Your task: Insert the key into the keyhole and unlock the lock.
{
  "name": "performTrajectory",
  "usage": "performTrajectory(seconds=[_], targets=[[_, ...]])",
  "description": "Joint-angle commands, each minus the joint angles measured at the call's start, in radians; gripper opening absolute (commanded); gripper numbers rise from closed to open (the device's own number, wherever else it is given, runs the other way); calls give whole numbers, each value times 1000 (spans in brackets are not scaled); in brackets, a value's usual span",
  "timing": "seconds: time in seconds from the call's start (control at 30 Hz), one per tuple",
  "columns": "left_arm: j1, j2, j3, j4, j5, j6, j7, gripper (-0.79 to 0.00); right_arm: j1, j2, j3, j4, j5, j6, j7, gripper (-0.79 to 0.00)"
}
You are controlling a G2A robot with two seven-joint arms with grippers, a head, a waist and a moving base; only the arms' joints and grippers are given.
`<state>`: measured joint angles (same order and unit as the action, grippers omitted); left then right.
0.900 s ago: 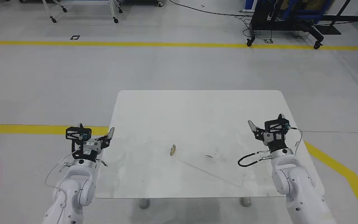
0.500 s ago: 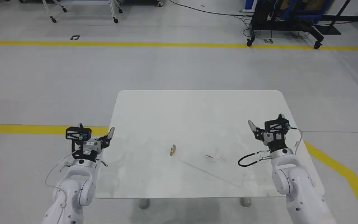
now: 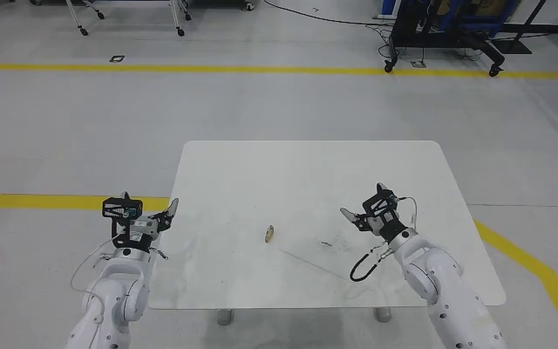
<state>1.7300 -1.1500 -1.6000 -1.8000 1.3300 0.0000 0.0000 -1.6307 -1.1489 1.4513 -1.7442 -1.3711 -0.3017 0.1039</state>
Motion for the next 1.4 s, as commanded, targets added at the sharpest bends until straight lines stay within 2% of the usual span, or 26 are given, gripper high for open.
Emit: performTrajectory(seconds=[0.0,0.1,0.17,0.3,0.37,0.57,0.77,0.8,0.87,0.97,1.03,1.13,1.37], targets=[[0,0,0,0,0,0,0,0,0,0,0,0,0,0,0,0],[0,0,0,0,0,0,0,0,0,0,-5,0,5,-18,-2,0],[0,0,0,0,0,0,0,0,18,7,-9,41,74,-215,-11,0],[0,0,0,0,0,0,0,0,119,31,18,198,185,-620,59,0],[0,0,0,0,0,0,0,0,164,38,6,262,195,-711,101,0],[0,0,0,0,0,0,0,0,238,59,-133,325,212,-711,163,0],[0,0,0,0,0,0,0,0,283,78,-234,340,109,-711,168,0],[0,0,0,0,0,0,0,0,287,81,-238,343,89,-711,155,-31],[0,0,0,0,0,0,0,0,289,86,-236,343,46,-711,126,-409],[0,0,0,0,0,0,0,0,275,93,-236,307,-48,-682,85,-548],[0,0,0,0,0,0,0,0,257,96,-243,282,-106,-648,54,-613],[0,0,0,0,0,0,0,0,241,99,-252,266,-168,-614,13,-754],[0,0,0,0,0,0,0,0,254,99,-277,276,-213,-579,7,-785]])
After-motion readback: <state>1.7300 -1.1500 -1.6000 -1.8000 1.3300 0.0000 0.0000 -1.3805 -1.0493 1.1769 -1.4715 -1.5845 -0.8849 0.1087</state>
